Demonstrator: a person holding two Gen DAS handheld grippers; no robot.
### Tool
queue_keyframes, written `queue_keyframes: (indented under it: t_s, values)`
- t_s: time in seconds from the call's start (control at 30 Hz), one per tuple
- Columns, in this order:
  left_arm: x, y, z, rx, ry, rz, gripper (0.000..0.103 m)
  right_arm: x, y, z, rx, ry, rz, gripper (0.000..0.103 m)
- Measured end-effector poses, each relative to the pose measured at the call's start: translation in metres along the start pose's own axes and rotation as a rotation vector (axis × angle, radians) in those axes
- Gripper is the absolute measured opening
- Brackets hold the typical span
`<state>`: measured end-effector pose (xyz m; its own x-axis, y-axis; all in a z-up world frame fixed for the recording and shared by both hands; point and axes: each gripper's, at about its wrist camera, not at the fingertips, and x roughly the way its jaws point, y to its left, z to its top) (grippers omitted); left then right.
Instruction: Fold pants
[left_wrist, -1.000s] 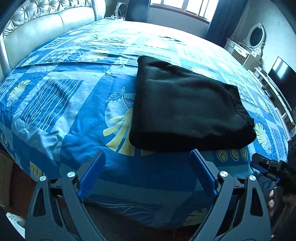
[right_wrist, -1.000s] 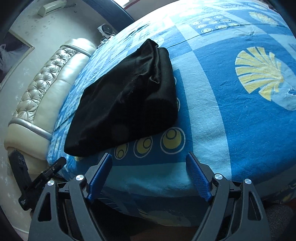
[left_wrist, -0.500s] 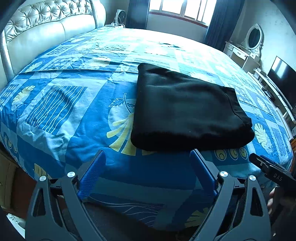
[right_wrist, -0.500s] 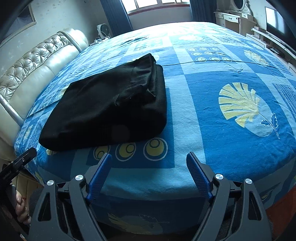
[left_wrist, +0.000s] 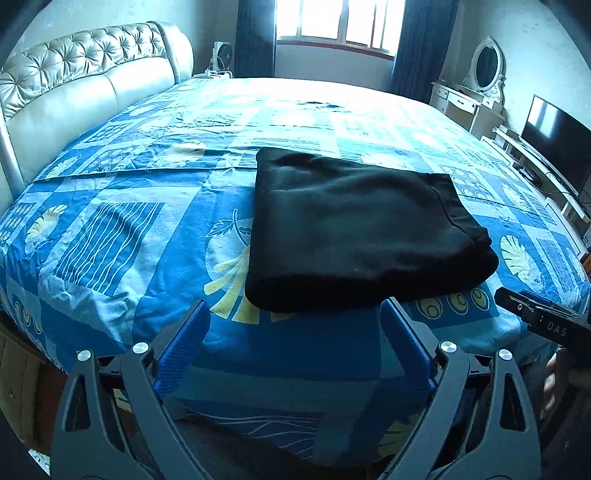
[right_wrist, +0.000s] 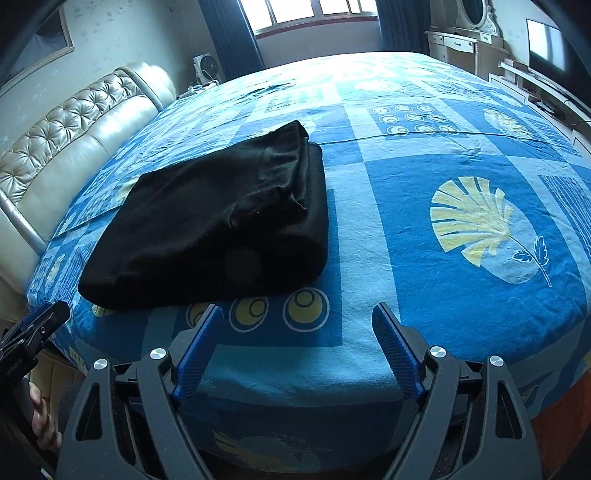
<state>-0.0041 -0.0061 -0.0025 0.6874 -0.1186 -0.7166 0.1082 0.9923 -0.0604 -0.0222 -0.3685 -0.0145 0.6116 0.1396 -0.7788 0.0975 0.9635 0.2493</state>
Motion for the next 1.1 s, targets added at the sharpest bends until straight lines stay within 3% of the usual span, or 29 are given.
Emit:
queue_keyframes:
  t_s: [0.27,0.77,1.1]
  values:
    - [-0.006,-0.009,-0.001,0.042,-0.036,-0.01,0.098,0.0,0.006,-0.003,-0.006,0.006,0.002,0.082]
    - [0.002,-0.004,0.0,0.02,0.019,0.005,0.098,0.004,0.013,-0.006,-0.021,0.024,0.007,0.082]
    - [0.001,-0.001,0.001,0.006,0.015,0.007,0.098,0.006,0.014,-0.009,-0.025,0.033,0.012,0.082]
